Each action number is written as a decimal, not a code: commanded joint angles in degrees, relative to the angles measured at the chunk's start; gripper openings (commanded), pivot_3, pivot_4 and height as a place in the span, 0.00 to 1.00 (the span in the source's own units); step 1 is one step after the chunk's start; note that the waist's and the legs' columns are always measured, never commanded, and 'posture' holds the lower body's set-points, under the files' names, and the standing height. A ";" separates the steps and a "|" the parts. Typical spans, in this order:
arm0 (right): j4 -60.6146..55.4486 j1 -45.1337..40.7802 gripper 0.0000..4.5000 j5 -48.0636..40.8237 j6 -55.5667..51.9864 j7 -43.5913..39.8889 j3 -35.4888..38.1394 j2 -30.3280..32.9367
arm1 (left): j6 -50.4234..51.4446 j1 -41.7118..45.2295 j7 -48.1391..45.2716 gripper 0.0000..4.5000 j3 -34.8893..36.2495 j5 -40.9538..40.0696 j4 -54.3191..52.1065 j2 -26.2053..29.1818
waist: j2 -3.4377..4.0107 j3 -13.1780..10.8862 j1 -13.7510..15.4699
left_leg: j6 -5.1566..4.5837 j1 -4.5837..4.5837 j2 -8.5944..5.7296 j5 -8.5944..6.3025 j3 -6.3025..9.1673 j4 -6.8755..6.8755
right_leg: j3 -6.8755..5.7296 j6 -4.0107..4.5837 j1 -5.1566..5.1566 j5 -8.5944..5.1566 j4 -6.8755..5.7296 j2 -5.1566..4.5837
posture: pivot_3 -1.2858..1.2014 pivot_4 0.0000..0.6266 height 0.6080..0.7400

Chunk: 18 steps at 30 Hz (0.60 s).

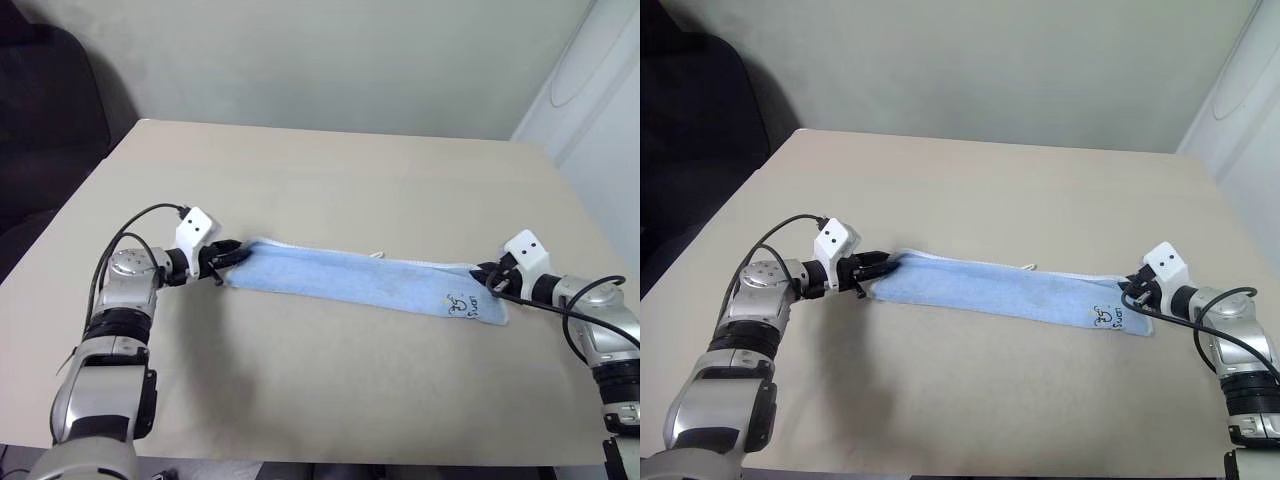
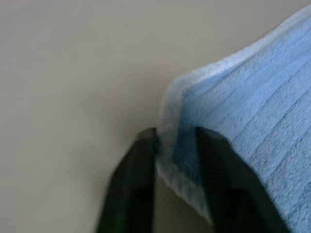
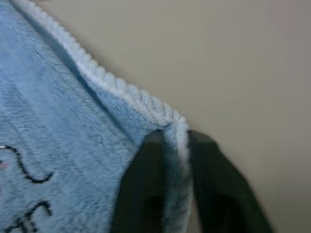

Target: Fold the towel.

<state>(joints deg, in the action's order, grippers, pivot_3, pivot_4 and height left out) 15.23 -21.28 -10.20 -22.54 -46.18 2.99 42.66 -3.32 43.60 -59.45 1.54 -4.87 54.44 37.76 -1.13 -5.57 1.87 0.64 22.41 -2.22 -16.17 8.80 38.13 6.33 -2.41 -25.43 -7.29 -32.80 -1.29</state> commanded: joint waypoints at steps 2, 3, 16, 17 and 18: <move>-1.39 0.33 0.65 -0.92 0.92 0.68 2.71 0.11 | -0.81 1.69 1.54 0.73 1.76 -0.51 1.25 0.53 | 0.01 0.00 0.01 | 0.00 0.00 0.00 0.00 0.00 0.00 | 0.00 0.00 0.00 0.00 0.00 0.00 | 0.52 0.24 1.00; -1.83 0.61 0.73 -1.27 0.72 0.57 3.05 0.06 | -0.70 1.83 1.58 0.80 2.01 -0.77 1.51 0.56 | 0.00 0.00 0.01 | 0.01 -0.01 0.00 0.00 0.00 0.00 | 0.00 0.00 0.00 0.00 0.00 0.00 | 0.52 0.24 1.00; -23.33 7.51 0.99 -21.20 -20.18 9.83 25.41 -2.96 | 5.71 0.68 8.75 1.00 15.63 -11.21 -2.94 4.10 | 0.01 -0.05 0.01 | 0.09 0.00 0.01 -0.04 -0.08 -0.05 | -0.03 -0.05 0.01 -0.06 0.00 0.09 | 0.52 0.24 1.00; -25.84 8.55 0.99 -25.69 -25.64 11.65 28.55 -4.00 | 6.54 -0.37 8.49 1.00 16.59 -12.37 -5.36 4.21 | -0.01 -0.05 0.02 | 0.14 0.00 -0.04 -0.07 -0.13 -0.05 | -0.04 -0.06 0.02 -0.09 0.00 0.12 | 0.52 0.24 1.00; -28.21 10.36 0.99 -29.74 -30.55 13.22 31.48 -5.11 | 7.28 -1.87 8.04 1.00 17.20 -13.42 -8.53 4.05 | -0.03 -0.05 0.07 | 0.18 -0.02 -0.05 -0.10 -0.13 -0.04 | -0.03 -0.04 0.06 -0.11 0.00 0.13 | 0.52 0.24 1.00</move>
<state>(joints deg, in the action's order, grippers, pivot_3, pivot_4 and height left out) -8.16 -12.32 -33.00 -45.82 -35.58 29.50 38.51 3.05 42.77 -51.06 17.08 -15.68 51.12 41.46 -1.15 -5.62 1.94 0.86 22.37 -2.30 -16.29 8.67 38.08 6.29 -2.42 -25.32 -7.47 -32.80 -1.16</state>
